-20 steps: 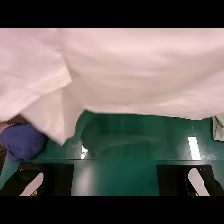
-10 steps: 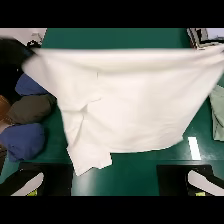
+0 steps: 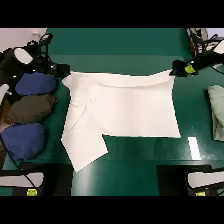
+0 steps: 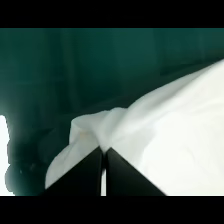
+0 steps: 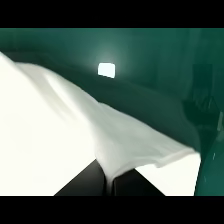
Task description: Fold the shirts.
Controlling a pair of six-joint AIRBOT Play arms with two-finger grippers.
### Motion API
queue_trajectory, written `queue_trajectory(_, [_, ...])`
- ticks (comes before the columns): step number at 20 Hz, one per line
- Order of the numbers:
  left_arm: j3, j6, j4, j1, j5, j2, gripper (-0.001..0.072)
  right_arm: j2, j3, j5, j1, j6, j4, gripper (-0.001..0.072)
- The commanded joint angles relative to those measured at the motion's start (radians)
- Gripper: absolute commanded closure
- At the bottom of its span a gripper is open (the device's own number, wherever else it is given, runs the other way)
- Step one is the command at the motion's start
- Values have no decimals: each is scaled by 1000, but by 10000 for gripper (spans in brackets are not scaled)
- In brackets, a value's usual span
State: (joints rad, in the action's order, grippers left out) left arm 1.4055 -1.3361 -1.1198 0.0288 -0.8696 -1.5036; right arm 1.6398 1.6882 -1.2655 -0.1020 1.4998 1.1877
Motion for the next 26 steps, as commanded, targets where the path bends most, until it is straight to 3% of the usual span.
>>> queue_trajectory(1, [5,9,17,-1,109,-69,650,98,94,24,-8,-1,9,668])
queue_trajectory(2, [6,9,13,-1,106,-69,432,106,114,24,-8,-1,10,446])
queue_trajectory(3, [14,8,5,-1,79,-68,270,109,129,24,-6,-1,10,262])
queue_trajectory(4, [32,8,-23,-1,34,-68,281,109,146,13,-5,-1,12,239])
queue_trajectory(7, [134,-17,-206,-1,-234,-50,283,81,183,-84,17,-3,22,242])
queue_trajectory(10, [109,-116,-319,-1,-368,47,283,-28,76,-105,47,-40,21,269])
queue_trajectory(13, [-74,-180,-282,3,-376,198,282,-172,-113,-107,76,-66,19,269])
queue_trajectory(20, [-661,-209,-172,3,-327,554,283,-435,-496,2,114,-88,16,269])
queue_trajectory(26, [-826,-204,-133,3,-330,655,284,-537,-646,77,114,-87,15,269])
